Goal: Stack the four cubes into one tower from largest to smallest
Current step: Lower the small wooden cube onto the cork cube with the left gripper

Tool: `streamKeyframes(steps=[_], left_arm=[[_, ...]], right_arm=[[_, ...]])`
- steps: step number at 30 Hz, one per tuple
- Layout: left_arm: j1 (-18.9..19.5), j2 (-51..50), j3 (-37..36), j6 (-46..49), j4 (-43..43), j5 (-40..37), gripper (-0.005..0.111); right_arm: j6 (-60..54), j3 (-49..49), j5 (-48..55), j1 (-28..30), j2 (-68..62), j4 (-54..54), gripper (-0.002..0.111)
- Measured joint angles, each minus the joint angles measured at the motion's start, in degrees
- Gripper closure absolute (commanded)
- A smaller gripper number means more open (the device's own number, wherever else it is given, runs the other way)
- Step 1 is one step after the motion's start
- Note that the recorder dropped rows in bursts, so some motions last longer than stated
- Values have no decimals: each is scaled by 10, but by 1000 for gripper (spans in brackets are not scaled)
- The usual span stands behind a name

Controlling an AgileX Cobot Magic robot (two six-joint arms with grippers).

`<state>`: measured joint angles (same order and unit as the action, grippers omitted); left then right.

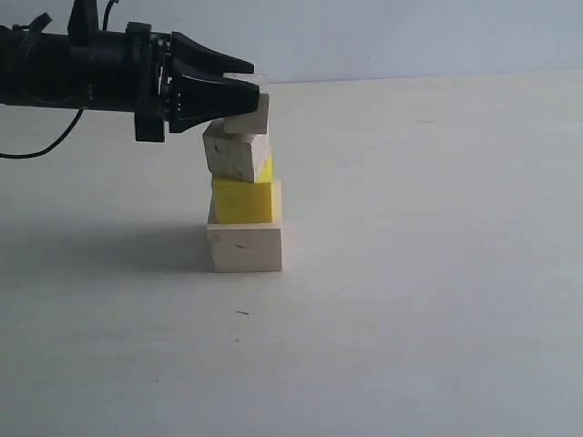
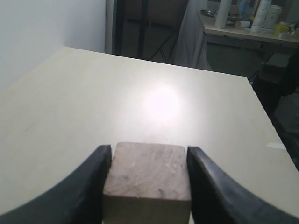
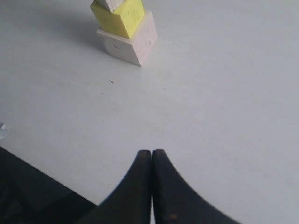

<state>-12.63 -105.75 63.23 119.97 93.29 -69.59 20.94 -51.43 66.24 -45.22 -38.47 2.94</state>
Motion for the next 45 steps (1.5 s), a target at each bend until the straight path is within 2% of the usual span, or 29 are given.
streamKeyframes(steps=[6,15,34,45], left_arm=[[0,4,0,0,-17,0,107],[34,4,1,0,-18,0,107],[34,4,19,0,-22,0,107],[15,4,19,0,-22,0,107]], right_arm=[[0,0,0,0,0,0,108],[0,0,0,0,0,-1,108],[0,0,0,0,0,-1,108],[0,0,0,0,0,-1,108]])
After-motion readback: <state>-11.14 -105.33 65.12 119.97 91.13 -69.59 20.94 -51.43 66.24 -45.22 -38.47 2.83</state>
